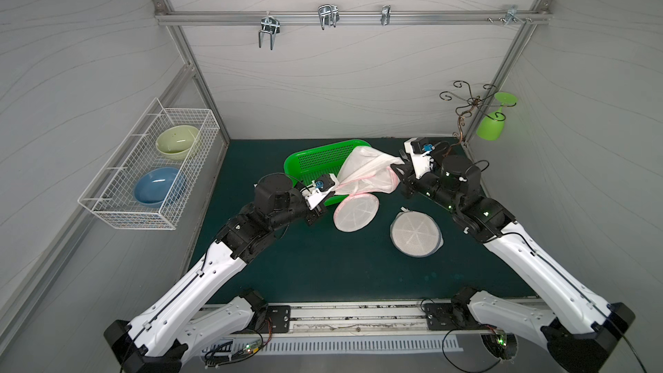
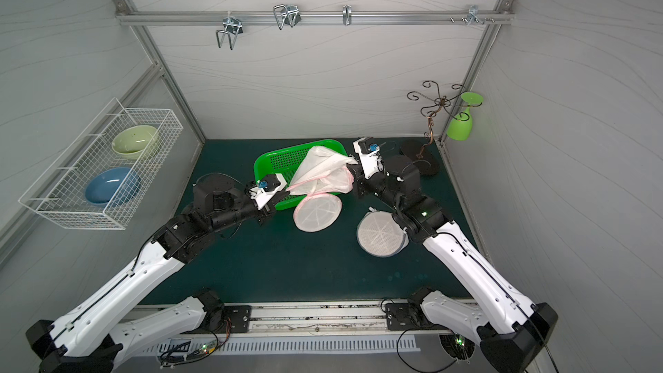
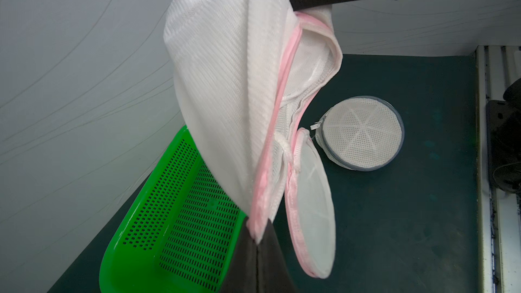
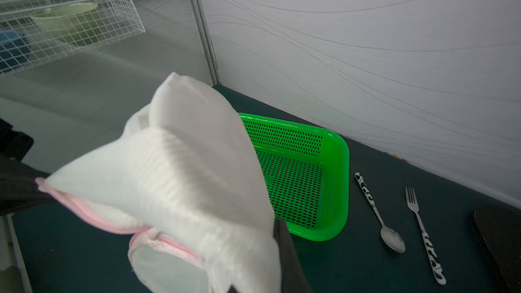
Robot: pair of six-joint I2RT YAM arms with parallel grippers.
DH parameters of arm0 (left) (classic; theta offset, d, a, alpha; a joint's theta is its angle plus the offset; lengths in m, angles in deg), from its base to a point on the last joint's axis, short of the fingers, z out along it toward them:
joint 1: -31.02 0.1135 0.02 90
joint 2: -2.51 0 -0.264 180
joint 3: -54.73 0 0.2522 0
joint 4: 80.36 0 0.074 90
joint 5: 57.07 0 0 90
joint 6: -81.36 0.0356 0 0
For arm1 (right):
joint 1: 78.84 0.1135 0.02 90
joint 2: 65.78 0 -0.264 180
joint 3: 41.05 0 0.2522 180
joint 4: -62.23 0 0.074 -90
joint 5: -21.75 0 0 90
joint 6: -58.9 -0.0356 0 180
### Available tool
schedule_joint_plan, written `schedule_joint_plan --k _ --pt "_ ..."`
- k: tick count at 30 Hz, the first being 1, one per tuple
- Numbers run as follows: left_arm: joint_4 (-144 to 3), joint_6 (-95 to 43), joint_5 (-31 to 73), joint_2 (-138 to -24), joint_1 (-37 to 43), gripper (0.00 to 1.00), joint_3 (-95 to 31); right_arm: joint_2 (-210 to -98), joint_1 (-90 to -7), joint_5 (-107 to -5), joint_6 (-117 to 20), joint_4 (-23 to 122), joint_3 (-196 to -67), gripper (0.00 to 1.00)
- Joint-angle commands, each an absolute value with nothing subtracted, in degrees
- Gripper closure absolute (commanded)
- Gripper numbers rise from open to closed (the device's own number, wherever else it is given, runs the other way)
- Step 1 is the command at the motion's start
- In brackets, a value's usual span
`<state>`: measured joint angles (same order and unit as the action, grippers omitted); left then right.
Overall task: Turn the laundry bag inside out
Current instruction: Turn over the laundry bag.
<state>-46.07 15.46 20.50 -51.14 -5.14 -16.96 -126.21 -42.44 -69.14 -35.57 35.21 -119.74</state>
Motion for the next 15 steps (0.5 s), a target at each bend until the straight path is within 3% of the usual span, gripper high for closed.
schedule_joint_plan --k 1,7,15 --pt "-45.82 9.94 19.24 -50.30 -5.43 1.00 -16.71 -128.24 -42.60 -71.09 -48.67 36.41 -122.88 1.00" --pt "-50.17 -0.72 7.59 -53.81 -8.67 1.00 -17.23 -131.26 -40.44 -73.30 -50.84 45.37 -124.02 1.00" --pt "-62.94 -12.00 -11.18 -55.81 -10.50 1.00 -16.51 -133.60 -40.56 -75.25 -35.59 48.93 -123.95 1.00"
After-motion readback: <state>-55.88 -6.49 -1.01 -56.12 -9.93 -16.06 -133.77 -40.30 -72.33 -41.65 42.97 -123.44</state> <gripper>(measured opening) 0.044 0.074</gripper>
